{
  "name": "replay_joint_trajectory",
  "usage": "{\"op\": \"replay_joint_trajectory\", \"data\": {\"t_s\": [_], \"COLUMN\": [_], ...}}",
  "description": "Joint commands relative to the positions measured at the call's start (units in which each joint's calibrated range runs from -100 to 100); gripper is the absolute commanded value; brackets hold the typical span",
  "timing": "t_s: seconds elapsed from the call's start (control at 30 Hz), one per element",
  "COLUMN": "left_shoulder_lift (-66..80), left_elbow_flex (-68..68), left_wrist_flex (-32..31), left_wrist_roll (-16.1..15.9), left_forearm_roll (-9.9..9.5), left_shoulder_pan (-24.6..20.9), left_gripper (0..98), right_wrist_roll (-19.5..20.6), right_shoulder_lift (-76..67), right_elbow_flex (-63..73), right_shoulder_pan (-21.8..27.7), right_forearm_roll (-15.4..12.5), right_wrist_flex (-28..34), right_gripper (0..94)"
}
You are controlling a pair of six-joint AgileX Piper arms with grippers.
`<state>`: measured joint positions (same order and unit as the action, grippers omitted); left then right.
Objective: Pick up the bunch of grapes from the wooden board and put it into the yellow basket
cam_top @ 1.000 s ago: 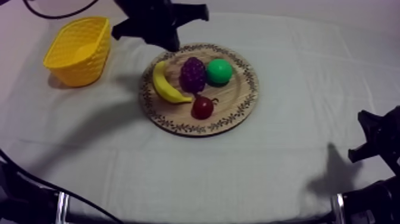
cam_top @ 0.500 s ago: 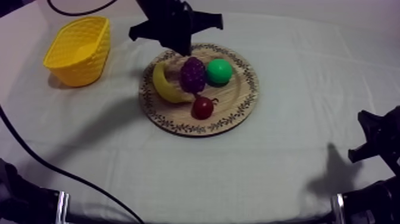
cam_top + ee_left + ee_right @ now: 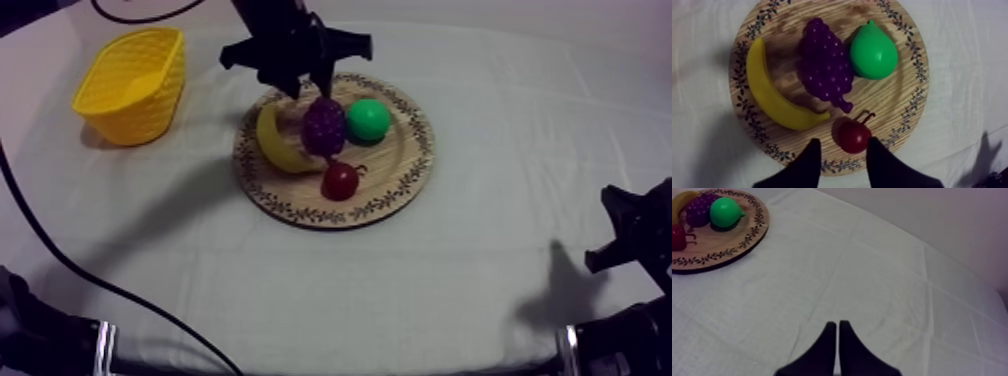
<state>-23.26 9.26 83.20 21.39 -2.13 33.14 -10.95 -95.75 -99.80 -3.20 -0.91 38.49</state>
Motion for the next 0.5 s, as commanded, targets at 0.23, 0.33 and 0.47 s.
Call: {"op": "replay_joint_trajectory", "data": {"t_s": [0.23,0.33,0.47], "left_shoulder_lift": [-1.64,-2.33,-3.55], "left_elbow_flex": [-0.13,0.29,0.66], "left_wrist_flex": [-0.33,-0.4,-0.43], "left_wrist_roll": [-0.93,-1.92,-2.48], "left_forearm_roll": [0.22,0.23,0.25], "left_shoulder_pan": [0.04,0.28,0.35], "left_gripper": [65.4,70.8,75.7], "right_wrist_roll": [-0.01,-0.01,-0.01], "right_shoulder_lift": [-0.01,-0.01,-0.01], "right_elbow_flex": [0.02,0.02,0.02], "right_shoulder_pan": [-0.02,-0.02,-0.02], "right_forearm_roll": [0.0,0.0,0.0], "right_wrist_flex": [-0.03,-0.03,-0.03], "right_gripper": [0.3,0.3,0.3]}}
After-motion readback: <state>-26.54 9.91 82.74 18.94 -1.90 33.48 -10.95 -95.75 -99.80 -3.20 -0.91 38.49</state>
